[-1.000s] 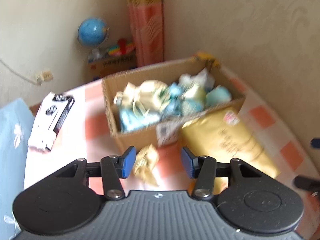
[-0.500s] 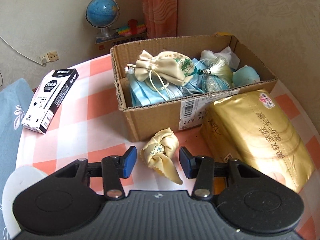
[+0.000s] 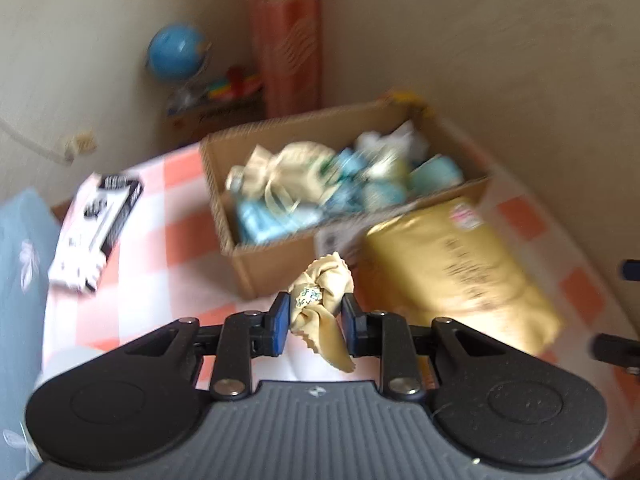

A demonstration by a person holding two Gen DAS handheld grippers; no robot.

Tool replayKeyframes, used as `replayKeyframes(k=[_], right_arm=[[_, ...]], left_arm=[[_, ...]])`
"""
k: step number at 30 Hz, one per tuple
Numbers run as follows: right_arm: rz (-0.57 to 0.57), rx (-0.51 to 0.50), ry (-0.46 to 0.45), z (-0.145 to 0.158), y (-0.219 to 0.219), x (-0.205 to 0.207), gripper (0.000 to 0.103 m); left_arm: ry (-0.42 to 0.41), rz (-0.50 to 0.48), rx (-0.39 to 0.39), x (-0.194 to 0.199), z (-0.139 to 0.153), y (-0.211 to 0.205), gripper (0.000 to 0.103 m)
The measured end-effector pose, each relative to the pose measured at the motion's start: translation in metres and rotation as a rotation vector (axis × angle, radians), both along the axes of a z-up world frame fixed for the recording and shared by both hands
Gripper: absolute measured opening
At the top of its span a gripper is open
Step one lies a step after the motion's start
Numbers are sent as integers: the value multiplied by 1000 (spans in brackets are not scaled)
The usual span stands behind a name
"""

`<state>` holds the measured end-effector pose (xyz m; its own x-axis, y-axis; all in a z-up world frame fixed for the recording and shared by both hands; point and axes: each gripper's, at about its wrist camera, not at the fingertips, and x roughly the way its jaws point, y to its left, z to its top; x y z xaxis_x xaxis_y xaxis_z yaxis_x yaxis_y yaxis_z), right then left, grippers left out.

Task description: Organize soft objects

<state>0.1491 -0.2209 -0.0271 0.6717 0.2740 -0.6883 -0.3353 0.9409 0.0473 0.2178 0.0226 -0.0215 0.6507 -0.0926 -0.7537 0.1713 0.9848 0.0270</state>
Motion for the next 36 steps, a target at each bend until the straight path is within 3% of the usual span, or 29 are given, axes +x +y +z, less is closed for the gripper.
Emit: replayKeyframes(k=[8, 11, 13, 14, 17, 20, 26, 36], right_arm=[[1, 2, 0, 1, 0, -2, 103], [-5, 8, 3, 3, -1, -2, 103], [-9, 6, -2, 4, -2, -4, 103], [-7, 8, -5, 5, -3, -5, 103], [-7, 7, -7, 7, -4, -7, 103], [-12, 4, -8, 7, -4, -8, 103], [-21, 5, -5, 8, -5, -13, 103], [-42, 49, 14, 6, -12, -9, 103]], left_arm=[[-120, -85, 27, 28, 41, -30, 26], [-144, -79, 38, 43, 39, -40, 37], [-153, -65, 47, 46, 37, -42, 63], [-159, -57, 48, 44, 35, -41, 68], [-161, -50, 37, 32, 35, -36, 72], [-155, -27, 19, 14, 36, -28, 85], [-129, 14, -28, -28, 33, -15, 93], [-94, 79, -103, -71, 13, -6, 93]])
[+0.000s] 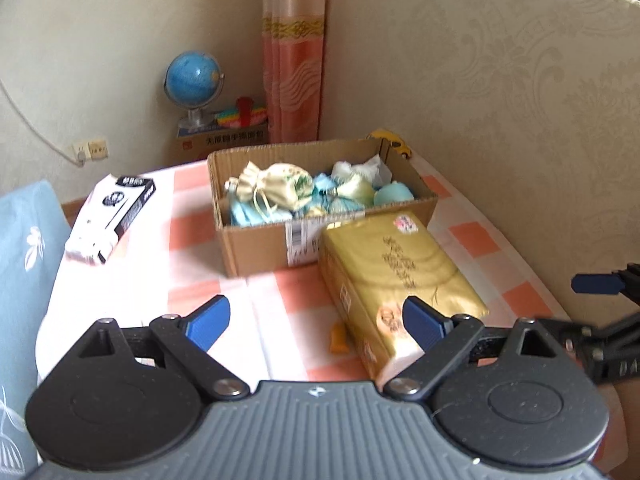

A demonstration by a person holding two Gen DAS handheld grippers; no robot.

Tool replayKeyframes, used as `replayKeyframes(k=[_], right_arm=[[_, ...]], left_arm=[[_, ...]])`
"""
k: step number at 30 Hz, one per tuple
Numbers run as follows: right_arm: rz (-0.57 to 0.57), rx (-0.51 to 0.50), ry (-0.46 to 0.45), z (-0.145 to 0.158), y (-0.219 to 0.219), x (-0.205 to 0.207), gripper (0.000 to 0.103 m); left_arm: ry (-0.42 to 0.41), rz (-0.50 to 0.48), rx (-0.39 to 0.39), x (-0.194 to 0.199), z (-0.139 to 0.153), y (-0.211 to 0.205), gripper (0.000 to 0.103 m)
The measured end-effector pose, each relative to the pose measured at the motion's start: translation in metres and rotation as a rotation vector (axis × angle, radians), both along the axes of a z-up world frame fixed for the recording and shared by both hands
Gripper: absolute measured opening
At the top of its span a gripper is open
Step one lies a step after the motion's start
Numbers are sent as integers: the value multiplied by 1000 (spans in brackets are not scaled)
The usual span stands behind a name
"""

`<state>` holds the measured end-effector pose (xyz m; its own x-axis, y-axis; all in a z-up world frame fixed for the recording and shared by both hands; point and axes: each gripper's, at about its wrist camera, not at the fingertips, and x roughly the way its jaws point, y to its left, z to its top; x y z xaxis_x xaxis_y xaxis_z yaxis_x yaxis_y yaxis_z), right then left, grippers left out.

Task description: Organize soft objects

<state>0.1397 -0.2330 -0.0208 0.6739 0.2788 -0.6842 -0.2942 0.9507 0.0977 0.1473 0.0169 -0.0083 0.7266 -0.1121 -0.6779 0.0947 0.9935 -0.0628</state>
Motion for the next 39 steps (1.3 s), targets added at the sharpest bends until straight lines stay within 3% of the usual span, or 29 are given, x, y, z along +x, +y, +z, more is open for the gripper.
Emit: replayKeyframes(k=[4, 6, 10, 12, 14, 26, 35, 39], right_arm=[[-18, 40, 19, -5, -6, 12, 101], [-25, 47, 23, -6, -7, 19, 86], [-24, 51, 41, -13, -6, 36, 79], [-7, 56, 48, -15, -4, 44, 65], [7, 56, 63, -20, -1, 52, 60], [99, 92, 119, -39, 6, 76, 60], [-32, -6, 62, -34, -1, 73, 59], [19, 35, 64, -28, -2, 68, 60]], left_arm=[[4, 26, -1, -7, -8, 4, 93], [15, 35, 0, -7, -13, 6, 93], [36, 39, -9, -5, -20, 9, 93], [41, 39, -10, -3, -23, 11, 93], [47, 42, -6, 0, -26, 11, 93], [82, 35, -14, 15, -38, 10, 93], [83, 37, -19, 15, -38, 9, 93], [80, 29, -22, 13, -37, 7, 93]])
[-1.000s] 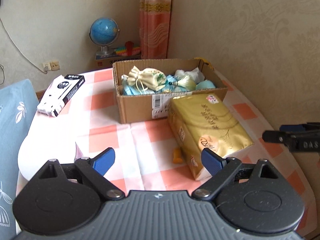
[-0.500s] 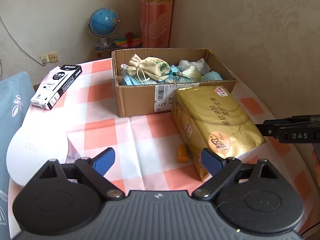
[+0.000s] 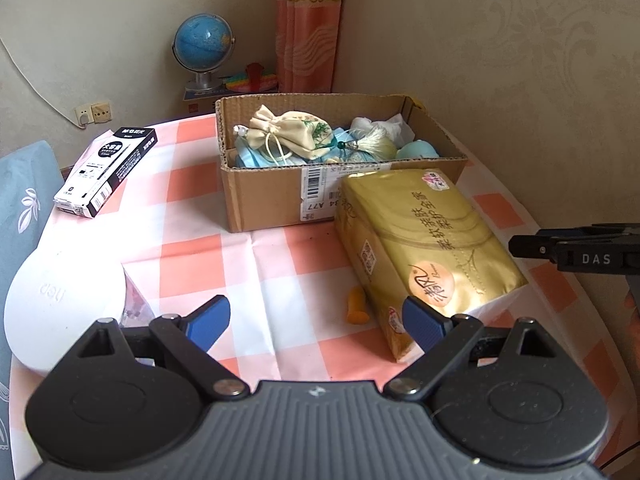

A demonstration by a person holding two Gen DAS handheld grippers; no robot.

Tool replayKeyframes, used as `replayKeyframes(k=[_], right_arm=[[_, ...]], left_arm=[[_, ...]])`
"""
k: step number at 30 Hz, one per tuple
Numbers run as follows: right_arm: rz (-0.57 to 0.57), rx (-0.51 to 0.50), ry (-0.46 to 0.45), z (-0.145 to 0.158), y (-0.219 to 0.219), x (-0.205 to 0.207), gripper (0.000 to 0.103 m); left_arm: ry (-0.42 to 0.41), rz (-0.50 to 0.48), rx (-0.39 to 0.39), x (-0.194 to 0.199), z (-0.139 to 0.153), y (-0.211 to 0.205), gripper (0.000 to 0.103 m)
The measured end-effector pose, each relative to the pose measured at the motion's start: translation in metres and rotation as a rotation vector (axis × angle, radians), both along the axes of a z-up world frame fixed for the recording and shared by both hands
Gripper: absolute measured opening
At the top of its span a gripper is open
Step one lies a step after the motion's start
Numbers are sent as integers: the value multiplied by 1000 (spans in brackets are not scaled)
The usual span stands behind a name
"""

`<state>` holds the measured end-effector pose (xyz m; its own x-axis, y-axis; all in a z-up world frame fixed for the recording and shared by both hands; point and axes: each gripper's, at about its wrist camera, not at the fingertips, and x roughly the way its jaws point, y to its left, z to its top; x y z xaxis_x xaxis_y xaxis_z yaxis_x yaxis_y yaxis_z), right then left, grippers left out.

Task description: Organize soft objects

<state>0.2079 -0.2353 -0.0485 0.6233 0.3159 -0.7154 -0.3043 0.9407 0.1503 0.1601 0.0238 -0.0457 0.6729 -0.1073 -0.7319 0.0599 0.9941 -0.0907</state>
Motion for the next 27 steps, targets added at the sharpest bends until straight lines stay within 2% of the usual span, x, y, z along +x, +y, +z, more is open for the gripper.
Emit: replayKeyframes(k=[5, 10, 13, 18, 27], right_arm=[[48, 4, 1, 0, 12, 7, 60], [80, 60, 40, -6, 16, 24, 60], [64, 41, 64, -15, 18, 32, 60], [15, -8, 52, -18, 13, 32, 60], [46, -24, 44, -20, 18, 33, 60]], left_arm=[[-1, 6, -4, -2, 0, 2, 93], [12, 19, -1, 0, -3, 7, 93], [18, 20, -2, 2, -6, 7, 93], [23, 21, -2, 3, -8, 8, 93], [26, 22, -9, 3, -9, 9, 93]])
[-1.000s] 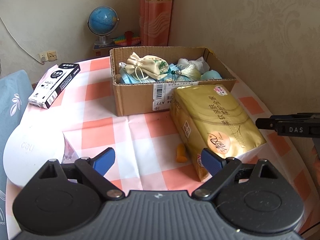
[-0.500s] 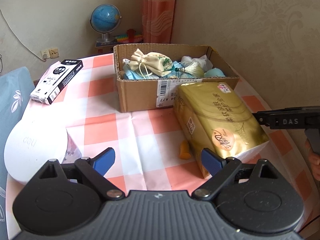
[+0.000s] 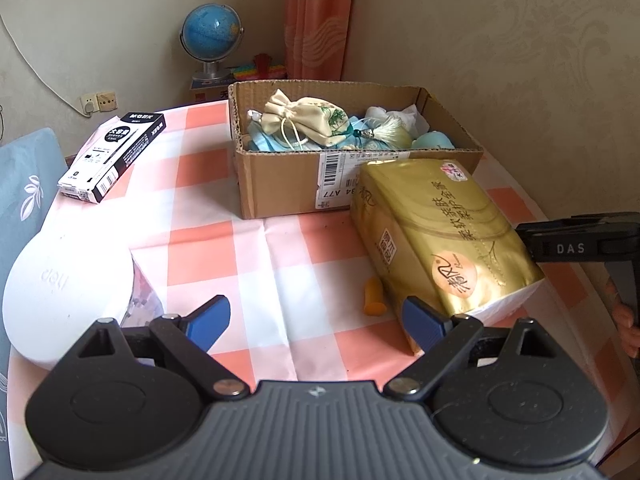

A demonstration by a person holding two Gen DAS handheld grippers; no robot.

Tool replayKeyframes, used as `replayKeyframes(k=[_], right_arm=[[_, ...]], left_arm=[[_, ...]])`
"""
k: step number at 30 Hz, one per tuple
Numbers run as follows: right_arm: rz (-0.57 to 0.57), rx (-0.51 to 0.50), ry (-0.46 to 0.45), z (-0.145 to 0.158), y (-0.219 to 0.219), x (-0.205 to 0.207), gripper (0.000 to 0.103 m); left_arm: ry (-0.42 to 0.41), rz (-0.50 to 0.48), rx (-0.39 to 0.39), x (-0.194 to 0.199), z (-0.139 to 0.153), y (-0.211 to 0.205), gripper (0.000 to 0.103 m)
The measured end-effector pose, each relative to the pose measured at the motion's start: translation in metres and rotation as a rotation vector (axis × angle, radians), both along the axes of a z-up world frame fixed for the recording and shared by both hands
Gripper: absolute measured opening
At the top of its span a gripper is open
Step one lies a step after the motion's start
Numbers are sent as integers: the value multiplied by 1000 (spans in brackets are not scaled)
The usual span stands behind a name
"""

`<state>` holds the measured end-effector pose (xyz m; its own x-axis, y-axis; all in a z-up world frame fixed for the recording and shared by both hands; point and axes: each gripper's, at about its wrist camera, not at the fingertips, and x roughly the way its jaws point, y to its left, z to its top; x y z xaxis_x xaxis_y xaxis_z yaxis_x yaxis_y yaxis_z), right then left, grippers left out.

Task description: Organize soft objects

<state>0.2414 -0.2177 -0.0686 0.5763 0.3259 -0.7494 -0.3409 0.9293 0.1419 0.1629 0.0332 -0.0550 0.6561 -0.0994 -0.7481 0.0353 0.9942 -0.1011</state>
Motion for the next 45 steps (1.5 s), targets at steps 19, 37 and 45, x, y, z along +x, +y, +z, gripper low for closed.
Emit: replayKeyframes(k=[19, 37, 45], right_arm=[[-31, -121, -34, -6, -3, -20, 79], [-4, -187, -23, -10, -4, -42, 103], [19, -215, -10, -9, -3, -63, 103]], left_arm=[[6, -117, 102, -3, -12, -5, 74], [-16, -178, 49, 10, -23, -12, 64], [-29, -200, 49, 14, -26, -12, 49]])
